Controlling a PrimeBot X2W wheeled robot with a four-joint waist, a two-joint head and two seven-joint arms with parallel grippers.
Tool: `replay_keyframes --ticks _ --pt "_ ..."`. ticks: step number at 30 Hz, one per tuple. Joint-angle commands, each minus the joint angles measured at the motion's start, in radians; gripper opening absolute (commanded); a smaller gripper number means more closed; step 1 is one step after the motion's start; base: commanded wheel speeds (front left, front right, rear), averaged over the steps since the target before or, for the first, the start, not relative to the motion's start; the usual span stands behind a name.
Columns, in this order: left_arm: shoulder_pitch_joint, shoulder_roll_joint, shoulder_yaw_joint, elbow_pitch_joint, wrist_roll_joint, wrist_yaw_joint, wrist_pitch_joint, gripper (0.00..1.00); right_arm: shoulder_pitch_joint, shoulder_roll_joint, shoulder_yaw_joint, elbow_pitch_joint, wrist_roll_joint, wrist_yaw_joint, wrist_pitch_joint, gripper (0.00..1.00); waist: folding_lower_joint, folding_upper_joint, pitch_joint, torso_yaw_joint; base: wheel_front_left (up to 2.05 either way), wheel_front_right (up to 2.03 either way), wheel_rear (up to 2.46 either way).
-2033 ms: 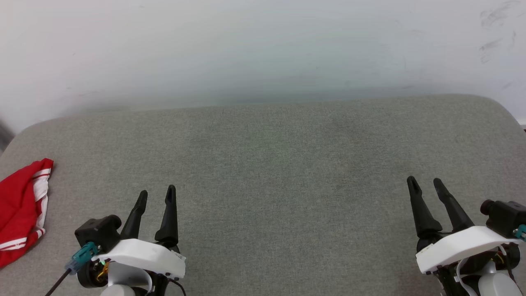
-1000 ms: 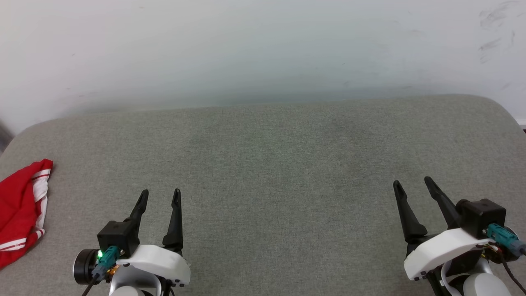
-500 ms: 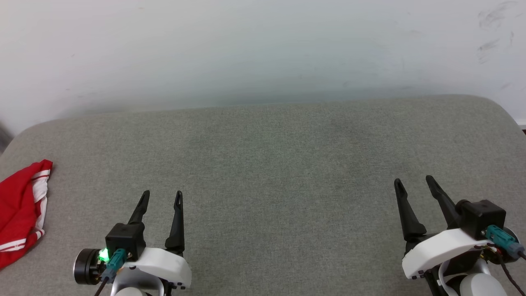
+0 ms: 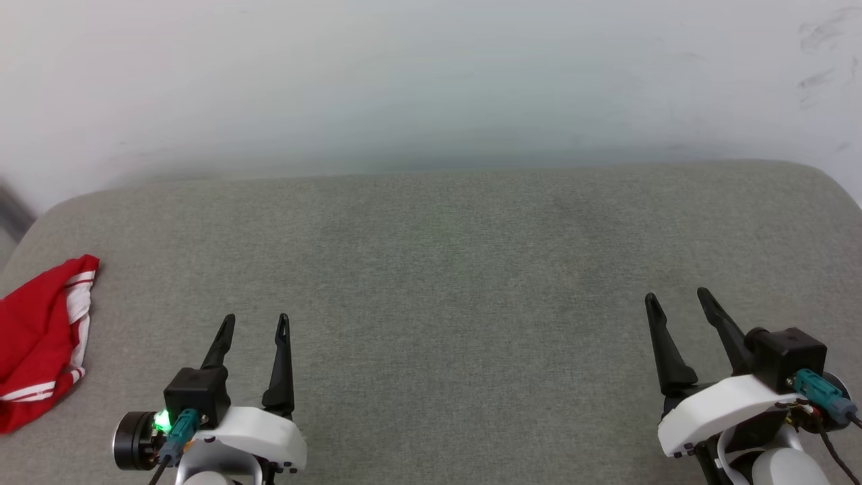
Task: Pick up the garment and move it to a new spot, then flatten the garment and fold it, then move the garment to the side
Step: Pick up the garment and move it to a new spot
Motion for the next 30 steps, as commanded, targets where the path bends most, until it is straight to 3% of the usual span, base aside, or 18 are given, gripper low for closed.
replay_keyframes --ticks 1,9,30 --pt "-0.009 -0.005 0.005 0.001 -0.003 0.003 -0.005 1.00 0.003 0.004 -0.004 -0.003 -0.008 0.000 -0.001 1.00 0.0000 0.0000 0.001 0.011 0.00 0.00 0.00" --pt "-0.022 -0.007 0.016 0.005 -0.005 0.009 -0.004 1.00 0.006 -0.004 0.027 -0.026 -0.020 0.000 0.017 1.00 0.0000 0.0000 0.007 0.091 0.00 0.00 0.00" --pt "-0.012 -0.011 0.079 -0.031 -0.016 0.000 -0.004 1.00 -0.015 -0.032 0.091 -0.093 -0.007 0.000 0.068 1.00 0.0000 0.0000 0.041 0.474 0.00 0.00 0.00"
